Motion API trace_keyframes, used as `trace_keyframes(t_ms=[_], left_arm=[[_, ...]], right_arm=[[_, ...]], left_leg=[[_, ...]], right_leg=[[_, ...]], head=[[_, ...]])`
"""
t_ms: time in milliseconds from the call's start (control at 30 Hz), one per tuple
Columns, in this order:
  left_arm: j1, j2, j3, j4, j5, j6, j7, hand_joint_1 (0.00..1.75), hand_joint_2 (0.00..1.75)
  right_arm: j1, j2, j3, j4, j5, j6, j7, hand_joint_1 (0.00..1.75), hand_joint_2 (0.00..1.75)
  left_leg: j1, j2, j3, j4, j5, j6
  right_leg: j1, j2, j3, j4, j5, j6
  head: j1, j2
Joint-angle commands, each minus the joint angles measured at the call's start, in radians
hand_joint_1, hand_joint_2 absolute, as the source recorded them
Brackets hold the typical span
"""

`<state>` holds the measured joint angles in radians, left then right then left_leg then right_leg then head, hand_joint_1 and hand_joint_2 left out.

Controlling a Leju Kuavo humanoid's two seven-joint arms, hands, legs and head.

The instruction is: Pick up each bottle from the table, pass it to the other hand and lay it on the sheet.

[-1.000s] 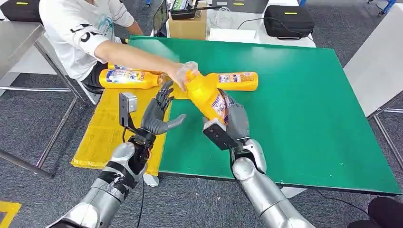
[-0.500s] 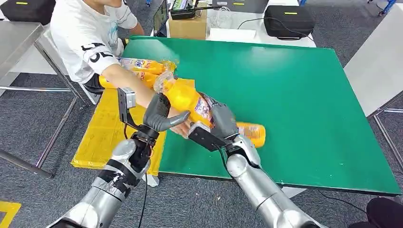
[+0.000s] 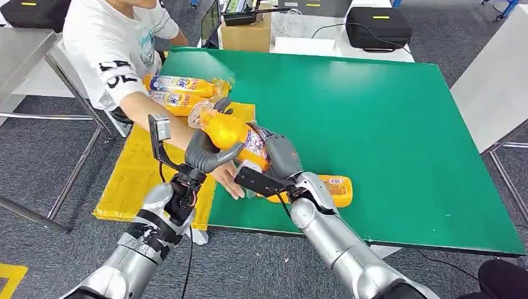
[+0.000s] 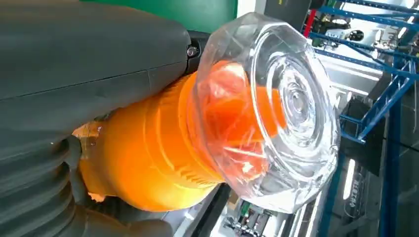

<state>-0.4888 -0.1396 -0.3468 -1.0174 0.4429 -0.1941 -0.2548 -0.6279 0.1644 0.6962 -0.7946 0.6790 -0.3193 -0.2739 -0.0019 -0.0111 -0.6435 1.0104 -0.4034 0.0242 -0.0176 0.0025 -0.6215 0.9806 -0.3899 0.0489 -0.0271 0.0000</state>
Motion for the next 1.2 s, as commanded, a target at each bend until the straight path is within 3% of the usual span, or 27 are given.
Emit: trace_keyframes(t_ms=[33,333,500,567,700,800,1033,1200], left_arm=[[0.001,0.016,0.023,-0.014,0.052,-0.033,-0.003,1.75,1.75],[0.0,0.01,0.075,-0.008,0.123,-0.019,0.005,1.75,1.75],[-0.034,0.022,0.059,0.035,0.009,0.137,-0.074,1.75,1.75],[-0.061,0.035,0.046,0.069,-0.133,0.292,-0.15,1.75,1.75],[-0.099,0.048,0.055,0.146,-0.269,0.401,-0.19,1.75,1.75],[-0.107,0.047,0.068,0.165,-0.274,0.393,-0.199,1.75,1.75],[-0.188,0.085,0.071,0.328,-0.697,0.689,-0.21,1.75,1.75],[-0.249,0.131,0.025,0.441,-1.123,0.836,-0.076,1.75,1.75]], right_arm=[[-0.039,0.003,-0.009,0.056,-0.025,-0.071,0.031,0.0,1.75],[0.011,-0.015,-0.129,-0.042,-0.124,-0.125,0.014,0.0,1.75],[0.062,-0.023,-0.193,-0.121,-0.197,-0.153,-0.024,0.0,1.75],[0.102,-0.026,-0.231,-0.191,-0.244,-0.178,-0.043,0.0,1.75],[0.148,-0.038,-0.256,-0.286,-0.281,-0.18,-0.046,0.0,1.75],[0.155,-0.042,-0.256,-0.302,-0.282,-0.175,-0.044,0.0,1.75],[0.24,-0.058,-0.293,-0.456,-0.298,-0.163,-0.039,0.0,1.75],[0.277,-0.071,-0.312,-0.526,-0.275,-0.138,-0.017,0.0,1.75]], left_leg=[[0.001,0.002,0.004,0.0,-0.002,-0.001],[0.001,0.0,0.005,0.001,-0.003,-0.002],[0.001,-0.001,0.003,0.0,-0.001,-0.001],[0.001,-0.001,0.004,0.0,-0.002,-0.001],[0.0,-0.001,0.002,-0.001,0.0,-0.001],[0.001,-0.002,0.002,0.0,0.0,-0.001],[0.001,-0.001,0.004,0.0,-0.001,-0.002],[0.001,0.0,0.003,0.0,-0.001,-0.002]], right_leg=[[0.001,0.001,0.004,0.0,-0.001,-0.002],[0.001,-0.001,0.005,0.0,-0.003,-0.002],[0.001,-0.001,0.003,-0.001,-0.001,-0.001],[0.002,-0.002,0.005,0.0,-0.002,-0.002],[0.0,-0.002,0.002,-0.001,-0.001,-0.001],[0.001,-0.002,0.002,-0.001,-0.001,-0.001],[0.001,-0.003,0.004,0.0,-0.002,-0.002],[0.001,-0.001,0.003,0.0,-0.002,-0.002]], head=[[0.0,0.0],[0.0,0.0],[0.0,0.0],[0.0,0.0],[0.0,0.0],[0.0,0.0],[0.0,0.0],[0.0,0.0]])
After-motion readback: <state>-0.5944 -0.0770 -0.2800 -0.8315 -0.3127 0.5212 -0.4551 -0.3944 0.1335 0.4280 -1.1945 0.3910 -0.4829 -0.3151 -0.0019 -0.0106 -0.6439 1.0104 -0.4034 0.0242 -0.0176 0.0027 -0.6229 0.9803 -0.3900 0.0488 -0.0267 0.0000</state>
